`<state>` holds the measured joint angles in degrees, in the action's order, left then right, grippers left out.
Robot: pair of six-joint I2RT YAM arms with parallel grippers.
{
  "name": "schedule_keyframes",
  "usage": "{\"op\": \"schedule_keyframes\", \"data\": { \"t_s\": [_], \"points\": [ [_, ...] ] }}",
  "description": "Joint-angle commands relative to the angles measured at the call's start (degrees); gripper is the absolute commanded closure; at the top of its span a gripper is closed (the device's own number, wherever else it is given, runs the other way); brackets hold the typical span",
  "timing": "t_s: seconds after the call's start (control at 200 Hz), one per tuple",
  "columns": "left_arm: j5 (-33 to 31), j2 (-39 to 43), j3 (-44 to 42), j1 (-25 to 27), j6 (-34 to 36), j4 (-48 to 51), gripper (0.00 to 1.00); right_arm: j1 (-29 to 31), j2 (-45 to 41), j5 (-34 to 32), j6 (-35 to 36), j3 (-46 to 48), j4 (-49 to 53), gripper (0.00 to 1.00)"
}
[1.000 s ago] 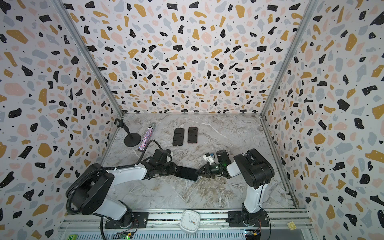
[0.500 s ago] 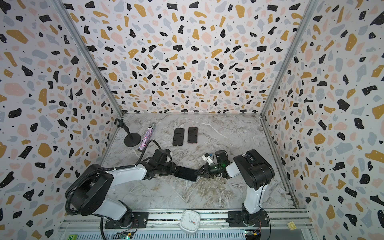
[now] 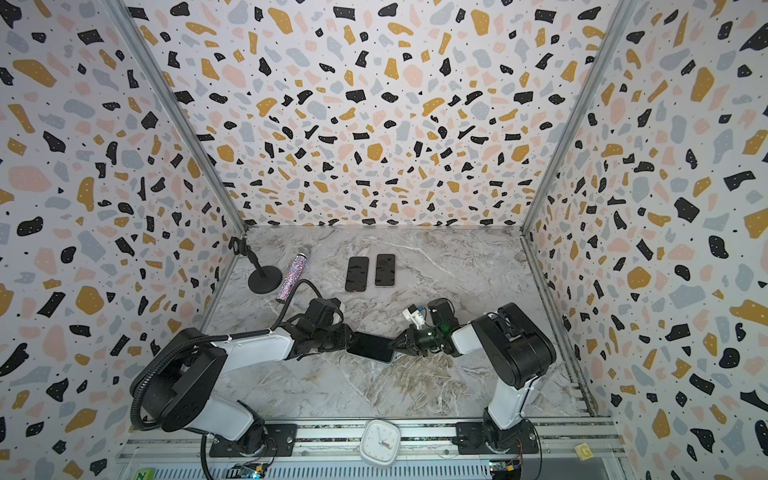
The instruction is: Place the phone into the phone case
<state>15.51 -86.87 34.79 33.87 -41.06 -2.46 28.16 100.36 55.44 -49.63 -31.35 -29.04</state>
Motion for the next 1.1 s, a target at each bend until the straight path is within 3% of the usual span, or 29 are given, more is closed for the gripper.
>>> {"op": "schedule_keyframes", "data": {
  "t_s": [0.0,0.516,0.831,1.096],
  "points": [
    [5.3,-0.7,0.9,2.2,1.0,0.9,0.66,3.6,0.1,-6.9,2.6,-1.1,8.2,1.0],
    [5.2,-0.5,1.5,1.7,1.9,1.5,0.66,3.6,-4.9,-11.6,8.3,-4.4,19.4,0.8],
    [4.6,1.0,1.4,0.7,3.3,2.8,0.66,3.6,-11.3,-17.8,12.9,-8.0,31.5,0.58],
    [3.8,2.3,0.9,0.2,4.2,4.2,0.66,3.6,-13.9,-20.4,15.1,-9.2,36.9,0.54]
  ]
}}
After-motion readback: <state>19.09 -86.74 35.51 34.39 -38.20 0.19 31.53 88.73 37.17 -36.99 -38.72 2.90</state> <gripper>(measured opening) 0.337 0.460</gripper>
